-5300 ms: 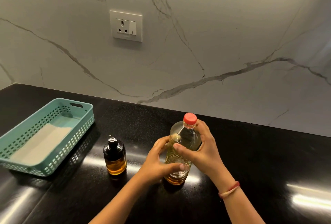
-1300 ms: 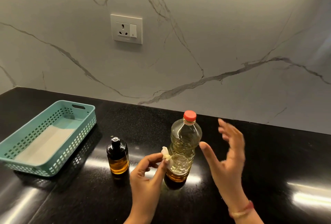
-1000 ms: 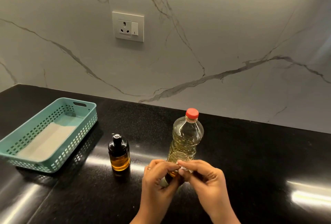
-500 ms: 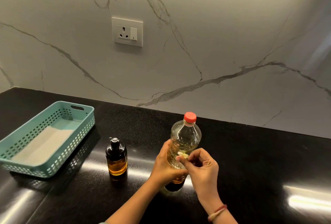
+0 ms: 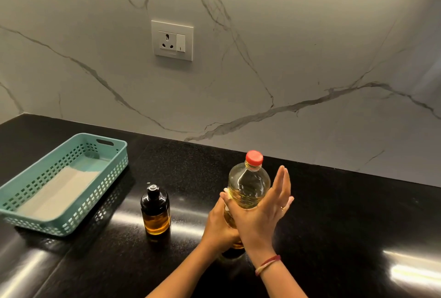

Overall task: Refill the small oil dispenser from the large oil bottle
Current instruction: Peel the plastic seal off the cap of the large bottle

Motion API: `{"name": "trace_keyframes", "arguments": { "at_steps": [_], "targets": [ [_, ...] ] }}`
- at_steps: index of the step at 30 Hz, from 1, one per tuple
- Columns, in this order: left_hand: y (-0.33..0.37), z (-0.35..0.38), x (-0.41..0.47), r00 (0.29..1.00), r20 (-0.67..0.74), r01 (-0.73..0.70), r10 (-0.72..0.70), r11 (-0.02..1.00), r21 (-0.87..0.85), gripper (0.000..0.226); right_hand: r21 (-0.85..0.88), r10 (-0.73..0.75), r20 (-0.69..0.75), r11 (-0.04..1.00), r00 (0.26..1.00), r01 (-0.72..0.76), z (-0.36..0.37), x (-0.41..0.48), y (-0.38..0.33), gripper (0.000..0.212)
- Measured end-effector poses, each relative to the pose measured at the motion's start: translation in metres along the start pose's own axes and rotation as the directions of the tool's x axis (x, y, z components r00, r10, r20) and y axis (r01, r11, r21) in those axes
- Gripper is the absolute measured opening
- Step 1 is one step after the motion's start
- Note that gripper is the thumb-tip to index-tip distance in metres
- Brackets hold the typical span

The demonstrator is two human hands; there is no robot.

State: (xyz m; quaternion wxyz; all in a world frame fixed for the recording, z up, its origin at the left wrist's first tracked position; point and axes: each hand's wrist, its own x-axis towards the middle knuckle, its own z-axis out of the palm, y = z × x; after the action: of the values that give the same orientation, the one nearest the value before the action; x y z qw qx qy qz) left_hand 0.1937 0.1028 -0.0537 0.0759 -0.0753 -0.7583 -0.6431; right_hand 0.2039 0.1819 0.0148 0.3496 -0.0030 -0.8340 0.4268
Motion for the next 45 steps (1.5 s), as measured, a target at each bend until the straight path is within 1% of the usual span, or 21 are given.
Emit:
{"name": "trace_keyframes", "arguments": {
  "at_steps": [4, 7, 9, 12, 14, 15, 17, 19, 21, 25, 27, 28, 31, 33, 36, 38, 39, 40, 42, 44, 45],
  "targets": [
    [-0.001, 0.000, -0.001, 1.000, -0.002, -0.014, 0.014, 0.999, 0.032, 0.065, -0.070, -0.101, -0.051, 0.993, 0.994, 0.098, -0.008, -0.002, 0.005, 0.114],
    [-0.001, 0.000, -0.002, 1.000, -0.012, -0.027, 0.028, 0.999, 0.021, 0.069, -0.126, -0.204, -0.037, 0.972, 0.978, 0.198, -0.017, -0.002, 0.010, 0.113],
    [-0.003, 0.000, -0.001, 1.000, -0.004, -0.019, 0.019, 1.000, 0.004, 0.073, -0.153, -0.241, -0.025, 0.960, 0.970, 0.234, -0.024, -0.002, 0.017, 0.112],
    [-0.005, -0.001, 0.000, 1.000, 0.000, -0.006, 0.006, 1.000, -0.003, 0.072, -0.142, -0.230, -0.015, 0.964, 0.973, 0.226, -0.035, -0.001, 0.031, 0.111],
    [-0.007, -0.001, 0.000, 1.000, 0.009, -0.007, 0.007, 1.000, 0.001, 0.070, -0.066, -0.183, -0.017, 0.981, 0.983, 0.181, -0.041, -0.001, 0.040, 0.103],
    [-0.006, -0.001, 0.000, 1.000, 0.015, -0.005, 0.005, 1.000, -0.002, 0.070, 0.000, -0.140, -0.015, 0.990, 0.990, 0.140, -0.043, 0.000, 0.044, 0.093],
    [-0.007, -0.001, 0.000, 1.000, 0.025, -0.002, 0.002, 1.000, -0.001, 0.071, 0.172, -0.014, 0.038, 0.985, 0.999, 0.007, -0.045, 0.000, 0.050, 0.057],
    [-0.006, -0.001, 0.000, 1.000, 0.025, 0.001, -0.001, 1.000, 0.003, 0.071, 0.355, 0.091, 0.173, 0.923, 0.981, -0.148, -0.044, 0.000, 0.051, 0.023],
    [-0.006, -0.001, 0.000, 1.000, 0.022, 0.000, 0.000, 1.000, 0.003, 0.071, 0.454, 0.157, 0.239, 0.854, 0.958, -0.253, -0.042, -0.001, 0.049, 0.005],
    [-0.007, 0.000, 0.000, 1.000, 0.030, 0.005, -0.005, 1.000, -0.002, 0.074, 0.558, 0.294, 0.186, 0.754, 0.937, -0.347, -0.036, 0.007, 0.041, 0.014],
    [-0.008, 0.000, 0.000, 0.999, 0.031, 0.011, -0.011, 1.000, -0.005, 0.074, 0.580, 0.313, 0.191, 0.729, 0.930, -0.364, -0.036, 0.014, 0.039, 0.015],
    [-0.008, 0.000, 0.000, 0.999, 0.029, 0.014, -0.014, 1.000, -0.003, 0.074, 0.575, 0.305, 0.190, 0.736, 0.933, -0.358, -0.036, 0.016, 0.039, 0.016],
    [-0.006, -0.001, 0.000, 0.999, 0.026, 0.021, -0.021, 1.000, -0.001, 0.072, 0.479, 0.225, 0.188, 0.829, 0.956, -0.290, -0.034, 0.009, 0.043, 0.025],
    [-0.005, -0.001, 0.000, 0.999, 0.034, 0.019, -0.019, 1.000, 0.009, 0.070, 0.404, 0.264, 0.202, 0.855, 0.943, -0.326, -0.029, -0.004, 0.051, 0.029],
    [-0.002, -0.004, 0.002, 0.999, 0.051, 0.017, -0.019, 0.999, 0.033, 0.068, 0.290, 0.381, 0.245, 0.849, 0.892, -0.442, -0.022, -0.025, 0.071, 0.031],
    [-0.004, -0.005, 0.002, 0.997, 0.067, 0.022, -0.024, 0.999, 0.037, 0.070, 0.257, 0.482, 0.318, 0.785, 0.816, -0.564, -0.018, -0.034, 0.079, 0.033],
    [-0.006, -0.005, 0.002, 0.997, 0.072, 0.026, -0.028, 0.999, 0.037, 0.071, 0.275, 0.523, 0.345, 0.738, 0.779, -0.617, -0.017, -0.037, 0.078, 0.033],
    [-0.005, -0.006, 0.002, 0.997, 0.077, 0.029, -0.032, 0.999, 0.036, 0.072, 0.302, 0.543, 0.353, 0.704, 0.762, -0.642, -0.019, -0.036, 0.075, 0.031],
    [-0.005, -0.007, 0.004, 0.996, 0.085, 0.037, -0.039, 0.999, 0.028, 0.071, 0.360, 0.517, 0.328, 0.705, 0.791, -0.611, -0.027, -0.026, 0.063, 0.026],
    [-0.005, -0.007, 0.005, 0.994, 0.094, 0.050, -0.052, 0.999, 0.021, 0.072, 0.394, 0.425, 0.303, 0.759, 0.853, -0.518, -0.035, -0.010, 0.051, 0.023],
    [-0.006, -0.007, 0.006, 0.994, 0.098, 0.056, -0.057, 0.998, 0.016, 0.072, 0.385, 0.360, 0.291, 0.804, 0.887, -0.453, -0.038, -0.005, 0.047, 0.023]
  ]
}}
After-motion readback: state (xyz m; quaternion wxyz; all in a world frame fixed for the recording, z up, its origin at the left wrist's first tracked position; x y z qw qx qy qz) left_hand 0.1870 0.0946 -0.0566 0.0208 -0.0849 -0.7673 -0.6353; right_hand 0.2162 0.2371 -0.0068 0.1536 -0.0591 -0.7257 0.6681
